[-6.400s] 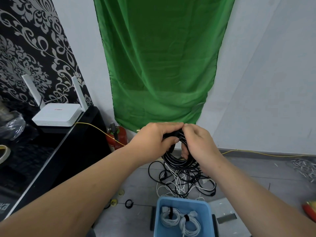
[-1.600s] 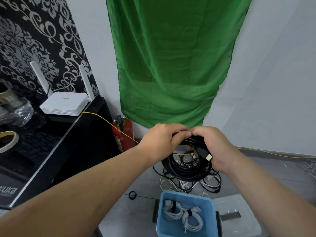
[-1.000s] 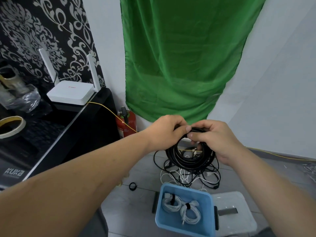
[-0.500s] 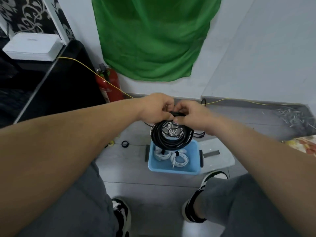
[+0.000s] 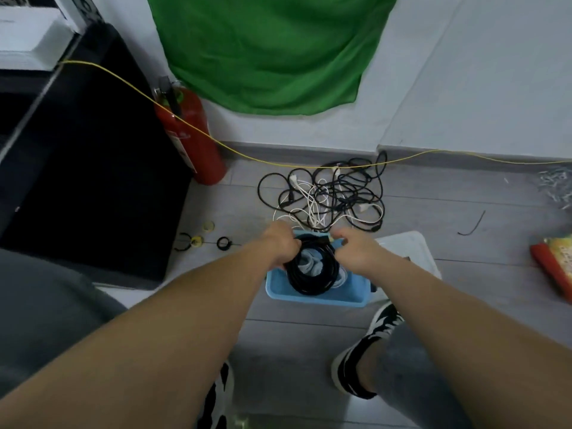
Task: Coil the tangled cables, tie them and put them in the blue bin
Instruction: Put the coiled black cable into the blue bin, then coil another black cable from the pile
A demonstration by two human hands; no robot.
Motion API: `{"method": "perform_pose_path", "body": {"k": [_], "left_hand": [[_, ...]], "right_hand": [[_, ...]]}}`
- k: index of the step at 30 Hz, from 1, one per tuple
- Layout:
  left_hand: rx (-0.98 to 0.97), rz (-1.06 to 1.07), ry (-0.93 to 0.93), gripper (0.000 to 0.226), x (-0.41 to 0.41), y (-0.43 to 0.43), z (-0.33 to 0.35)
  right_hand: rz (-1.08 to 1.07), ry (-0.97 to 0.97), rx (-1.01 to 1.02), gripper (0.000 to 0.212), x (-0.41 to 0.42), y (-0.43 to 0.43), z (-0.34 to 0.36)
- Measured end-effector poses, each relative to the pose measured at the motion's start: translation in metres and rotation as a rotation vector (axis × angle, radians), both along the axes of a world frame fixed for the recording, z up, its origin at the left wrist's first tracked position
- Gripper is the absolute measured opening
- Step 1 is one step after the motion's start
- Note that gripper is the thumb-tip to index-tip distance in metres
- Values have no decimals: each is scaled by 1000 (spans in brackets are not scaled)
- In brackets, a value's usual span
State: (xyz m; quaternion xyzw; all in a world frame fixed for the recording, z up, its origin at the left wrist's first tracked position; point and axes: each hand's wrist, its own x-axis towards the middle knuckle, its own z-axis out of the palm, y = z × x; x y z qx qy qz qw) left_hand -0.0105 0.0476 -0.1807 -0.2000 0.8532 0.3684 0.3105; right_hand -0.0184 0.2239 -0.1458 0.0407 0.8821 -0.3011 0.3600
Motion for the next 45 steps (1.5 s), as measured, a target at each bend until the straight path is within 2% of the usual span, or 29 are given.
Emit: {"method": "perform_pose_path", "body": {"k": [4, 9, 14, 18, 22, 28, 38, 40, 45], "left_hand": [[-151, -127, -1, 32, -10, 8, -39], [-189, -150, 22, 27, -17, 17, -73], [-384, -280, -13, 30, -19, 35, -91], [-423, -326, -32, 28, -17, 40, -103], [-445, -370, -45, 31, -18, 42, -110], [-491, -620, -54, 32, -20, 38, -109], [-483, -655, -37, 35, -15, 35, -79], [-447, -664, 20, 33, -18, 28, -65], [-455, -605, 395, 42, -33, -6, -34]], "right_hand": [[-131, -135, -31, 52, -3, 4, -41], [-240, -278, -28, 50, -3, 4, -72], [-208, -311, -42, 27, 1, -1, -99], [-124, -371, -89, 42, 3, -4, -108], [-116, -418, -109, 44, 1, -1, -106], [-149, -422, -91, 39, 2, -2, -109], [-155, -338, 27, 15, -2, -17, -105], [-197, -306, 32, 14, -5, -20, -95], [-220, -176, -30, 18, -39, -25, -60]]}}
